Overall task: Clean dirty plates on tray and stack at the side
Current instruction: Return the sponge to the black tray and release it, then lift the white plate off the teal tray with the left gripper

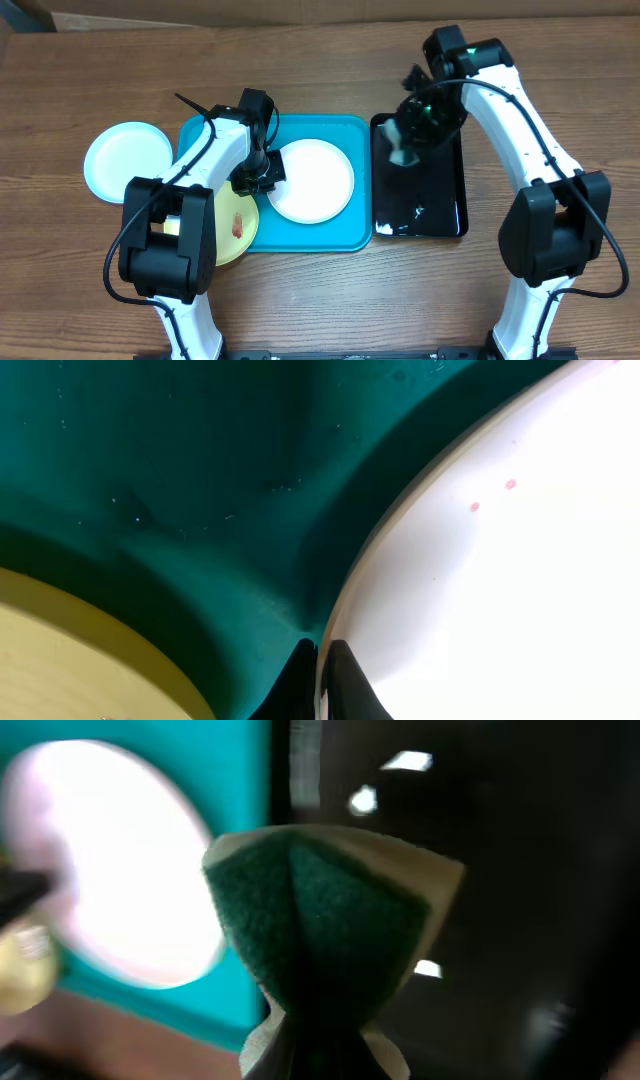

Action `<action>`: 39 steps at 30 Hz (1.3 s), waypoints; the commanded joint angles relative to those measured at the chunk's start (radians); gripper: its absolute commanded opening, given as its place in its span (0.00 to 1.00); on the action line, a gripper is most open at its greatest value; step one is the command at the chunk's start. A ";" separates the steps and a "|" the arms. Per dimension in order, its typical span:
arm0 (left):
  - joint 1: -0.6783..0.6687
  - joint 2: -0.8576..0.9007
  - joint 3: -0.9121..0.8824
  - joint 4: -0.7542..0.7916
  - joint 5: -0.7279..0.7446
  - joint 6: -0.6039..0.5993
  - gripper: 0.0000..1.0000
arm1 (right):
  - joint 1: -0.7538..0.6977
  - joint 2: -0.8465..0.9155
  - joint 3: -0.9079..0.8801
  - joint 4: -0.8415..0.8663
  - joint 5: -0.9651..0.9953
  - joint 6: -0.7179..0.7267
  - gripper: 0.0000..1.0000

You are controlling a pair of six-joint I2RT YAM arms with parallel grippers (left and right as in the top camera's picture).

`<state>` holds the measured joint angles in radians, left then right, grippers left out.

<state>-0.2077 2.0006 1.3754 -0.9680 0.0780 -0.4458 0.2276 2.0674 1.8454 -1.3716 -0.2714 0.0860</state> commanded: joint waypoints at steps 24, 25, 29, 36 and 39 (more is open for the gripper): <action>-0.002 -0.013 0.015 0.005 -0.008 0.005 0.05 | 0.013 -0.013 -0.230 0.238 0.285 0.123 0.57; -0.002 -0.013 0.015 0.005 -0.008 0.005 0.05 | 0.013 -0.013 -0.204 0.219 0.285 0.120 0.63; -0.002 -0.013 0.014 0.004 -0.008 0.005 0.07 | 0.006 -0.013 -0.103 0.143 0.297 0.119 0.74; -0.004 -0.013 0.009 0.006 -0.008 0.005 0.08 | -0.070 -0.013 0.050 0.041 0.296 0.125 0.88; -0.005 -0.013 -0.003 0.011 -0.011 0.005 0.10 | -0.134 -0.013 0.059 0.047 0.296 0.128 0.91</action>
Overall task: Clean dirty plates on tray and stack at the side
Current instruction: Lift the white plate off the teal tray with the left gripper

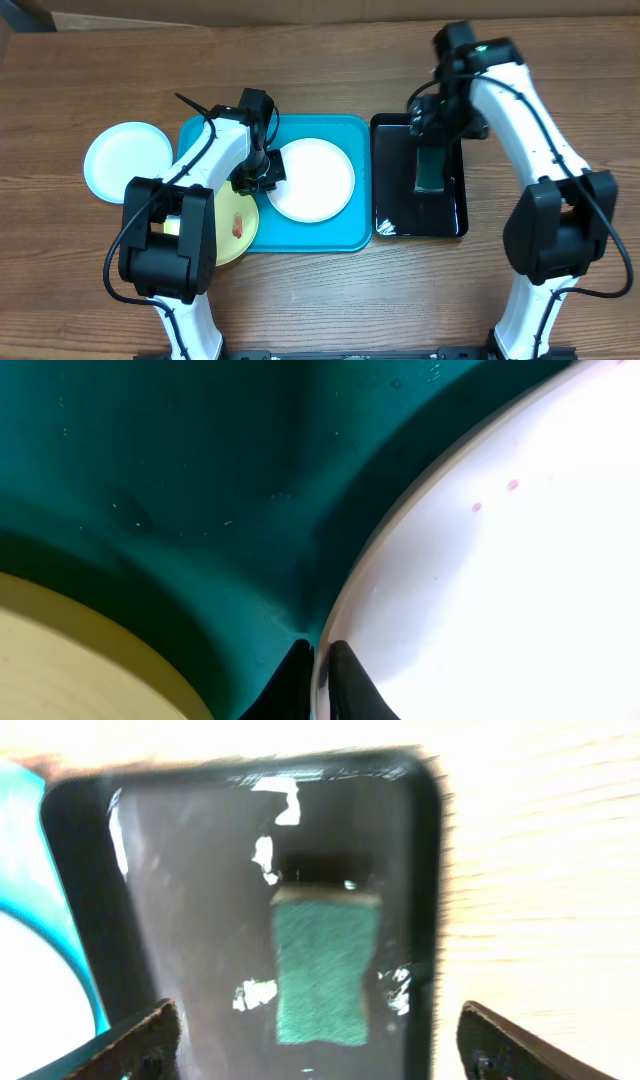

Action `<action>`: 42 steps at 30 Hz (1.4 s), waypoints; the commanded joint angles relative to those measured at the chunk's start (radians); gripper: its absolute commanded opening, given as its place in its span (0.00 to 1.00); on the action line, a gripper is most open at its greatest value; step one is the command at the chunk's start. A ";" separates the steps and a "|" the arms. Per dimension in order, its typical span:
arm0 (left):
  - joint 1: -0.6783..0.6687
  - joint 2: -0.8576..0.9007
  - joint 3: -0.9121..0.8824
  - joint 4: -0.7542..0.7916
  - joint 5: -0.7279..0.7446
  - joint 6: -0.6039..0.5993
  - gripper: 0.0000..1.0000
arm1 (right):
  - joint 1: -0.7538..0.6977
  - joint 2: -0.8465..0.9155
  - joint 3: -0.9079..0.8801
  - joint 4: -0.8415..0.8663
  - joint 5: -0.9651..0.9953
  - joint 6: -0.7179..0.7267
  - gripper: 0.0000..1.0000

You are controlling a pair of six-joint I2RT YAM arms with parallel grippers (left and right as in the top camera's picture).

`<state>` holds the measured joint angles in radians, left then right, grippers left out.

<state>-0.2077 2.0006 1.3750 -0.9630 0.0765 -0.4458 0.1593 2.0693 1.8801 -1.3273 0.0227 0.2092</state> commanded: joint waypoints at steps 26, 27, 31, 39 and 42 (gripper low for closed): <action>0.005 -0.021 0.239 -0.126 -0.129 0.102 0.04 | -0.274 -0.014 0.024 0.047 0.002 0.004 1.00; 0.005 -0.021 0.239 -0.125 -0.129 0.103 0.04 | -0.274 -0.014 0.024 0.047 0.002 0.004 1.00; 0.005 -0.021 0.240 -0.113 -0.129 0.103 0.04 | -0.274 -0.014 0.024 0.047 0.002 0.004 1.00; 0.007 -0.021 0.250 -0.095 -0.120 0.129 0.04 | -0.274 -0.014 0.024 0.047 0.002 0.004 1.00; 0.008 -0.021 0.271 -0.099 -0.083 0.151 0.04 | -0.274 -0.014 0.024 0.047 0.002 0.004 1.00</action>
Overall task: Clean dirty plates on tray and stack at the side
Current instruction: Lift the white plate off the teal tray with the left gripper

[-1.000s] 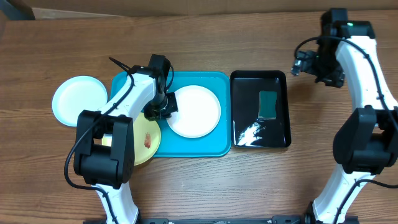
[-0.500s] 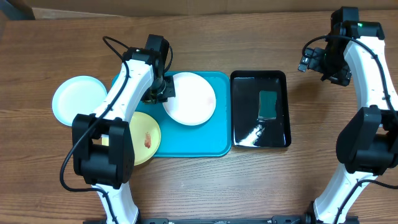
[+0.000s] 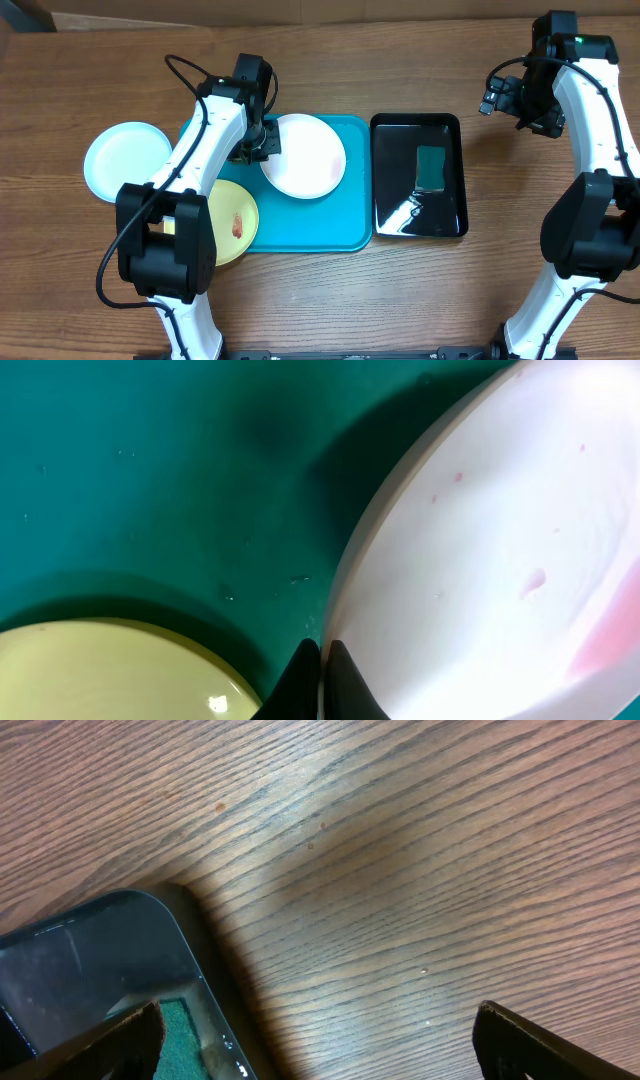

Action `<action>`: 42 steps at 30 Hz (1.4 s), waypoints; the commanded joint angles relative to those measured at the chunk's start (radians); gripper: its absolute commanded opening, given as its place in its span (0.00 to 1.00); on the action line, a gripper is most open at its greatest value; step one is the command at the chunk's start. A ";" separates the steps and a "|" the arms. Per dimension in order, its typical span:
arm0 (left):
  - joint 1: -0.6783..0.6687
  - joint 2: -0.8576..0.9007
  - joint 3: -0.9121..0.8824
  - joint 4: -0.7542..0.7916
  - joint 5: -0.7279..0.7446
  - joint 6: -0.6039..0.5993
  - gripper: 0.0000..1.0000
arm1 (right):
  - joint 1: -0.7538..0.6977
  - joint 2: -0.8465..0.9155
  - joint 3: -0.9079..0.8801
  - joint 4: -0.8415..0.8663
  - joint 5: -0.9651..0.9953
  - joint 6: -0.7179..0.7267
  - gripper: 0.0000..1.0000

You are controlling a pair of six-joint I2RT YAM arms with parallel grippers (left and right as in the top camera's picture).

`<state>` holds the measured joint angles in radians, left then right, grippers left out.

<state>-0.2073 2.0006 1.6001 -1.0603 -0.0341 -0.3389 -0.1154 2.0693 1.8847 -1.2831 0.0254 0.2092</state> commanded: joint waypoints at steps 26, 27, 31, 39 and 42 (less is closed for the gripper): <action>0.148 -0.036 0.160 -0.022 0.416 0.160 0.04 | 0.001 -0.014 0.019 0.003 0.000 0.004 1.00; 0.139 -0.041 0.169 -0.021 0.411 0.160 0.04 | 0.001 -0.014 0.019 0.003 -0.001 0.004 1.00; 0.101 -0.064 0.197 -0.021 0.356 0.151 0.04 | 0.001 -0.014 0.019 0.003 -0.001 0.004 1.00; -0.030 -0.110 0.200 0.008 0.178 0.120 0.04 | 0.001 -0.014 0.019 0.003 -0.001 0.004 1.00; -0.080 -0.112 0.200 0.027 0.141 0.113 0.04 | 0.001 -0.014 0.019 0.003 0.000 0.004 1.00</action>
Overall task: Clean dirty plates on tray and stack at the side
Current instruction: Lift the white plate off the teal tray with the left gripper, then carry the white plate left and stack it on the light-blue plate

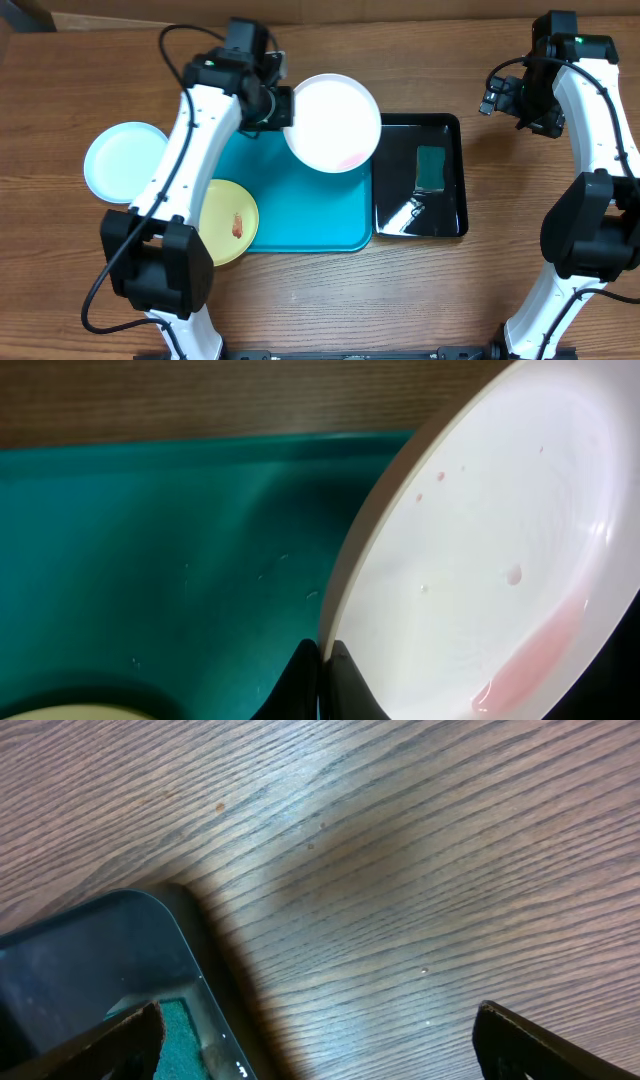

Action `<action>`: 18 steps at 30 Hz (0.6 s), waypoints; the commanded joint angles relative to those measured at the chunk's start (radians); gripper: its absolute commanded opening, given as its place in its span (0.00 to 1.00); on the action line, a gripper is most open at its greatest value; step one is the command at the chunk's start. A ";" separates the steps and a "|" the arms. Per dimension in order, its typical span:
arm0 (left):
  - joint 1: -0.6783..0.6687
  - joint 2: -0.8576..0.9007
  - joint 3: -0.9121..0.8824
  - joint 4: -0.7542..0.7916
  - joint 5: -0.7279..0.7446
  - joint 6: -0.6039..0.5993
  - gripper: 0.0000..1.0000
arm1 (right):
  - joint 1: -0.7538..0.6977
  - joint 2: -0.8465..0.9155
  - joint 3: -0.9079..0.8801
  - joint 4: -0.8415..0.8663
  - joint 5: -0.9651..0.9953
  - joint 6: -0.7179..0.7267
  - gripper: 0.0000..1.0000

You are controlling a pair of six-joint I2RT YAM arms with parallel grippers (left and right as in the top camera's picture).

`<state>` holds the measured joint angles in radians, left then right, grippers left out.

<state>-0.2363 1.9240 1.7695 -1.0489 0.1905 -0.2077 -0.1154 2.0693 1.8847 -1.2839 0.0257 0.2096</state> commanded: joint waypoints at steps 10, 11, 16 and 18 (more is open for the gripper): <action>-0.246 -0.035 0.031 0.076 -0.290 -0.035 0.04 | -0.034 -0.014 0.019 0.087 -0.069 0.005 1.00; -0.264 -0.035 0.031 0.079 -0.316 -0.035 0.04 | -0.049 -0.014 0.019 0.098 -0.094 0.005 1.00; -0.341 -0.035 0.031 0.089 -0.445 -0.035 0.04 | -0.138 -0.014 0.019 0.128 -0.183 0.005 1.00; -0.375 -0.037 0.032 0.090 -0.493 -0.035 0.04 | -0.177 -0.014 0.019 0.131 -0.205 0.005 1.00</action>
<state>-0.5636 1.9224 1.7721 -0.9680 -0.1677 -0.2298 -0.2287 2.0693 1.8847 -1.1599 -0.1116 0.2096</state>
